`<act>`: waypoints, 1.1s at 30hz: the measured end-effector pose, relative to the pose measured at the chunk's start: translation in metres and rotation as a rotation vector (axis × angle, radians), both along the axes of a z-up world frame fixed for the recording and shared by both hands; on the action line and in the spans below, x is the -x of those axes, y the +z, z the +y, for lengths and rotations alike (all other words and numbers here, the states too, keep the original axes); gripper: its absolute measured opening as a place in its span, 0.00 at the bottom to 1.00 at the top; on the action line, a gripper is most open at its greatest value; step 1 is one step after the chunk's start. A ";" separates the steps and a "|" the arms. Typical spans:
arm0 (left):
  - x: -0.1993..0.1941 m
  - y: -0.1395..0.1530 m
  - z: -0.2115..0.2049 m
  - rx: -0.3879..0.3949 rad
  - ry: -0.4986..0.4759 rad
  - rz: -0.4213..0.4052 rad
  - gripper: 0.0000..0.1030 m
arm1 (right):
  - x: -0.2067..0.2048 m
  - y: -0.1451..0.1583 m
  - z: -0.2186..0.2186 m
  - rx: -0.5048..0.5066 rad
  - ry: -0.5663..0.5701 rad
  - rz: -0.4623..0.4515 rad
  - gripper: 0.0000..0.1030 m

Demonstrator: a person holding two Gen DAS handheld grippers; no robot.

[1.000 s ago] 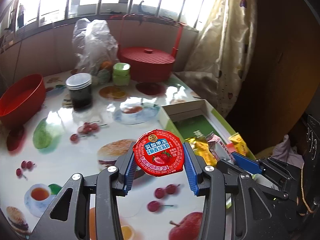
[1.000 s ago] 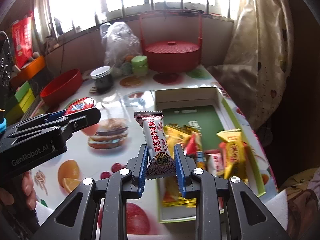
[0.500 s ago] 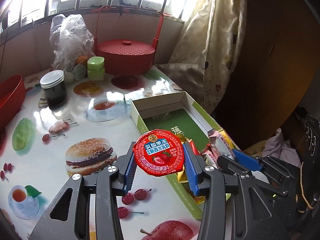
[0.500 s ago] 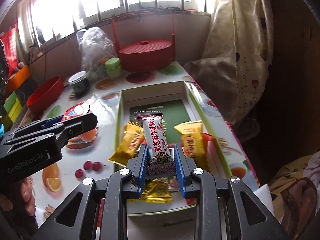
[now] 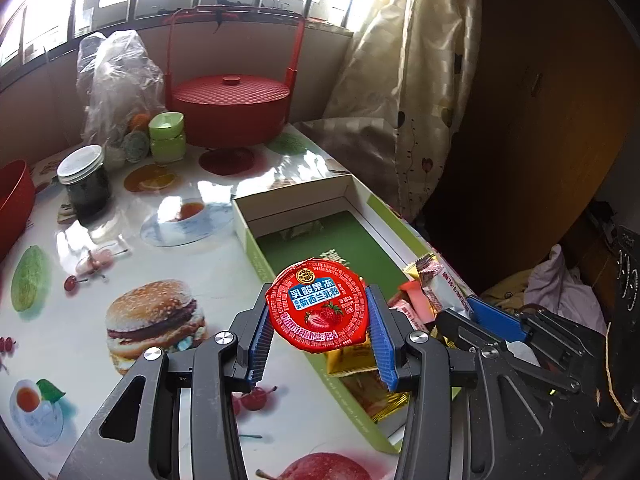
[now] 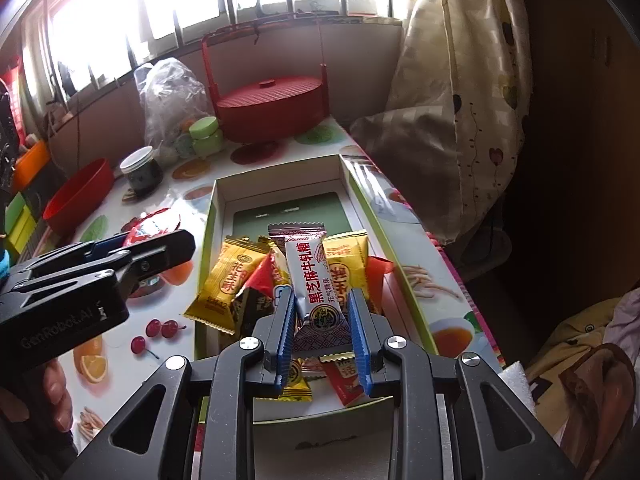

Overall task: Organize snacks
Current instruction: 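Carry the wrapped bar with the right tool while the left tool carries the jelly cup to the box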

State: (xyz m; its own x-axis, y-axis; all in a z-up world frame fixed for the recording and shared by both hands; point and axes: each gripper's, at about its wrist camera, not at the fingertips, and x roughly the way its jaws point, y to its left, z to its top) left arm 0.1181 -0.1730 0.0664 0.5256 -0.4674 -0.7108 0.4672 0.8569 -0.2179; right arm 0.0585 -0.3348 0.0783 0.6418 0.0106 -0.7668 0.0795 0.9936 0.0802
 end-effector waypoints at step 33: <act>-0.025 -0.025 -0.033 -0.045 -0.029 0.019 0.44 | -0.007 -0.021 -0.018 -0.013 -0.037 0.029 0.25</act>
